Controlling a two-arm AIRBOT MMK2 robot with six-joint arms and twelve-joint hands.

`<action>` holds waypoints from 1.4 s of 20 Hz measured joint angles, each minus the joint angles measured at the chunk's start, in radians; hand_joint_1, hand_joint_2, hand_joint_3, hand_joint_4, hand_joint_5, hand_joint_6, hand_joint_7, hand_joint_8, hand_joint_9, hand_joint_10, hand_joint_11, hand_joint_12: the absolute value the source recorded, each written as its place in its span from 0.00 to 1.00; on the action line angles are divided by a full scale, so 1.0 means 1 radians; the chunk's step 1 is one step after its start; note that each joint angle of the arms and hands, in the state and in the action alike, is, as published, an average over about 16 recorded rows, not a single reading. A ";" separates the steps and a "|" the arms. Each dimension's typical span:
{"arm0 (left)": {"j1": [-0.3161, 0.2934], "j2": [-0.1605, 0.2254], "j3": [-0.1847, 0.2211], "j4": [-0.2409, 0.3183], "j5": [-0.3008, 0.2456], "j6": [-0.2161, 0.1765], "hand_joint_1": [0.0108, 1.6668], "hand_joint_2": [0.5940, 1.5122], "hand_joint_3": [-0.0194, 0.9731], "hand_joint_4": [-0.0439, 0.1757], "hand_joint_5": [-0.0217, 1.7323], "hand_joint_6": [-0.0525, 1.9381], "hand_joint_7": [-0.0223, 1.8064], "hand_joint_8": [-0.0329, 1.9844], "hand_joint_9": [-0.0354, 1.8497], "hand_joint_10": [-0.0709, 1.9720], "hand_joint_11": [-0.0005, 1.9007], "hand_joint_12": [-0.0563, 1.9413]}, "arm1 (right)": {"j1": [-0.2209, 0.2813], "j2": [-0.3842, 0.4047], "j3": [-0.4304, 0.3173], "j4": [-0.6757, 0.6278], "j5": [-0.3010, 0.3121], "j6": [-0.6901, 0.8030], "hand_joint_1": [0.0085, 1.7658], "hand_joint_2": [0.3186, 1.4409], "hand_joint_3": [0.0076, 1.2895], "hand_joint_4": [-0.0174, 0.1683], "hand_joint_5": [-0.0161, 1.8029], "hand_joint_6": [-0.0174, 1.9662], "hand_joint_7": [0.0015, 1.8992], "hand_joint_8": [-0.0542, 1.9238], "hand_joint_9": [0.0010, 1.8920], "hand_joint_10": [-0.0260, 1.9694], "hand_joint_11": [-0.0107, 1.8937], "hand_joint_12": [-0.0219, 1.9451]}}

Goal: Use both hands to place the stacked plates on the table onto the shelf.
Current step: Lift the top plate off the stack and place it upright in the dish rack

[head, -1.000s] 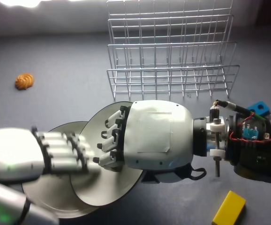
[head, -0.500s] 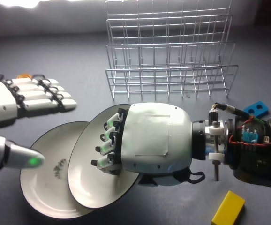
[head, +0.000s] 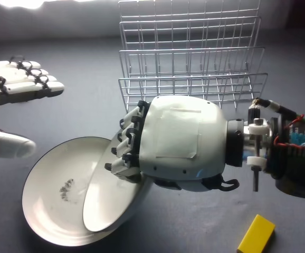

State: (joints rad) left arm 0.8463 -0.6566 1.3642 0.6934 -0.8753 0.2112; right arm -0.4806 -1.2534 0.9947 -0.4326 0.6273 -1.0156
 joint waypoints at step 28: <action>0.020 0.023 0.029 0.271 -0.098 0.182 0.00 0.62 0.04 0.21 0.05 0.03 0.06 0.02 0.05 0.04 0.01 0.03 | 0.327 0.215 -0.003 0.247 -0.260 0.523 0.76 0.61 0.00 0.08 0.50 0.48 0.51 0.53 0.52 0.61 0.47 0.76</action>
State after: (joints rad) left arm 0.8665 -0.6332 1.3928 0.9645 -0.9737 0.3927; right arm -0.1537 -1.0380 0.9913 -0.1857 0.3671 -0.4926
